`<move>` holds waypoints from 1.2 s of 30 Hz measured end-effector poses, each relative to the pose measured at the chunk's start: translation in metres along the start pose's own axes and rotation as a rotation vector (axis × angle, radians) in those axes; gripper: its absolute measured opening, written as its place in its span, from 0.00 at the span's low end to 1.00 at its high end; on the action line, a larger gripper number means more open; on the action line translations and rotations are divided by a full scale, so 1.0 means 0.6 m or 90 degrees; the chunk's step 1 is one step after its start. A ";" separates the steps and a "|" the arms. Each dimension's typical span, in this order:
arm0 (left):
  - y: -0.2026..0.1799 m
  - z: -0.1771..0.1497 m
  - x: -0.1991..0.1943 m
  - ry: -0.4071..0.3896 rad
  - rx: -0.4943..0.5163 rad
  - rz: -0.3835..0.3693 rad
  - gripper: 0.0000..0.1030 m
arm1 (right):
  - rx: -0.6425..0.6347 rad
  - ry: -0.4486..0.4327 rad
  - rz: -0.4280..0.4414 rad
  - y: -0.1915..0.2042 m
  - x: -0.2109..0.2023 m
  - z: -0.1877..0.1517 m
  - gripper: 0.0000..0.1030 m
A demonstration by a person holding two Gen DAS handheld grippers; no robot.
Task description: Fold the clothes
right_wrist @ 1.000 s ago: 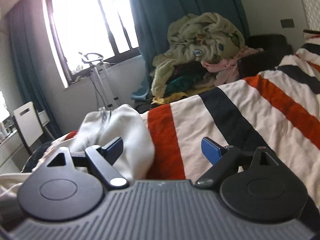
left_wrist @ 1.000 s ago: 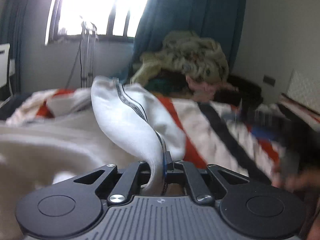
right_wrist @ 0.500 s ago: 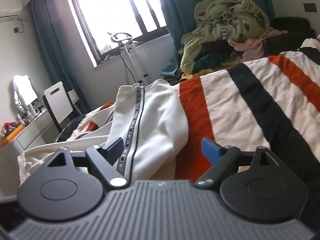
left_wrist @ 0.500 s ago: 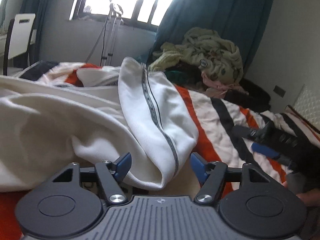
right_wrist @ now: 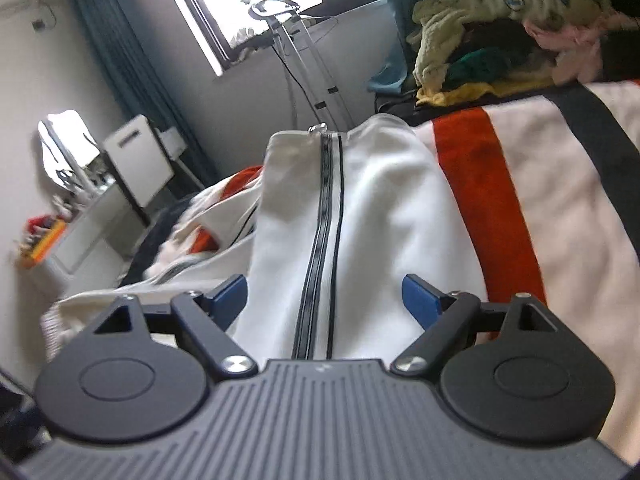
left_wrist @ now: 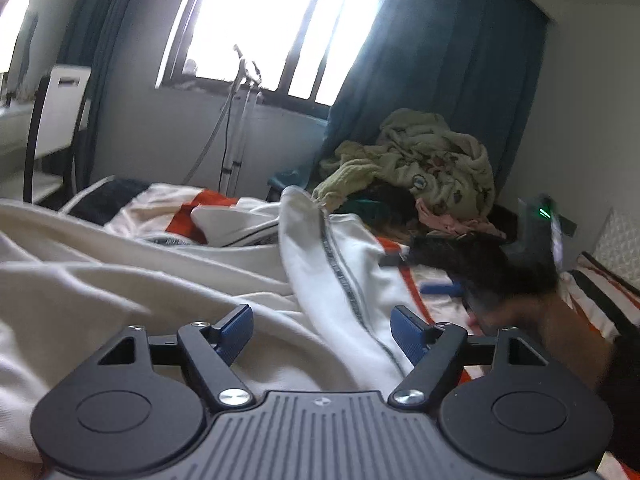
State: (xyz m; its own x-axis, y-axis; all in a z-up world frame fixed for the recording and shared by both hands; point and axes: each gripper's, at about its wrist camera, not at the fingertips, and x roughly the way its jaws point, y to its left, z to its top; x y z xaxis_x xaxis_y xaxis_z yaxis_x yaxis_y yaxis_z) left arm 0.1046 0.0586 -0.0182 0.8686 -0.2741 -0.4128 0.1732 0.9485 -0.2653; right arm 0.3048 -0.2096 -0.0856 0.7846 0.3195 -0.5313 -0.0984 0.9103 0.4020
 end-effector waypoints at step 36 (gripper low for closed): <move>0.067 -0.037 0.093 -0.023 -0.180 0.039 0.72 | 0.265 -0.308 -0.207 -0.252 -0.231 0.066 0.09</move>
State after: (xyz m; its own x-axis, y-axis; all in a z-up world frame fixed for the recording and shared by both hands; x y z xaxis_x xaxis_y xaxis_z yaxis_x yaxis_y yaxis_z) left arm 0.1495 0.0779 -0.0713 0.8900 -0.2077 -0.4060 -0.0115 0.8798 -0.4752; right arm 0.2354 -0.4017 -0.0431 0.9276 -0.1915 -0.3207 0.3526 0.7323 0.5826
